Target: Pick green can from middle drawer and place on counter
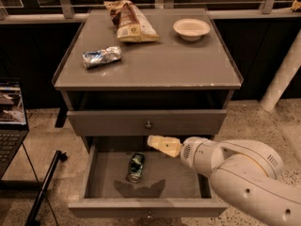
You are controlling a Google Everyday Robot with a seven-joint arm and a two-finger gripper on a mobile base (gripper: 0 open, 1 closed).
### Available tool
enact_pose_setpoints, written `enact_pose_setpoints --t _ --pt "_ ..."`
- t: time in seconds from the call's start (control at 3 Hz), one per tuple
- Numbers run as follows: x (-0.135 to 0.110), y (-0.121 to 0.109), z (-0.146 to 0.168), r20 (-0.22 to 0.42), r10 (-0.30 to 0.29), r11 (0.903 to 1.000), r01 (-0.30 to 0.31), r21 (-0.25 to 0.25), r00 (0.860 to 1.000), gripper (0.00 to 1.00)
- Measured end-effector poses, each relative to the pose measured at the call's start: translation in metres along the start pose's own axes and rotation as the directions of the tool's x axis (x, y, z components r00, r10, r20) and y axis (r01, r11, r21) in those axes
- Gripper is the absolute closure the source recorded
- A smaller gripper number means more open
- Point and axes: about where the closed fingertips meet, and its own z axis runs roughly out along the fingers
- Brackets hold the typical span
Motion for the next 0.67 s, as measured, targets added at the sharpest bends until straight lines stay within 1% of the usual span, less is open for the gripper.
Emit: enact_pose_setpoints --t 0.33,0.67 --pt "0.011 0.012 0.049 -0.039 -0.021 0.9956 0.017 -0.092 0.999 0.0" --pt "0.036 0.016 0.103 -0.124 -0.04 0.9883 0.021 -0.151 0.992 0.0"
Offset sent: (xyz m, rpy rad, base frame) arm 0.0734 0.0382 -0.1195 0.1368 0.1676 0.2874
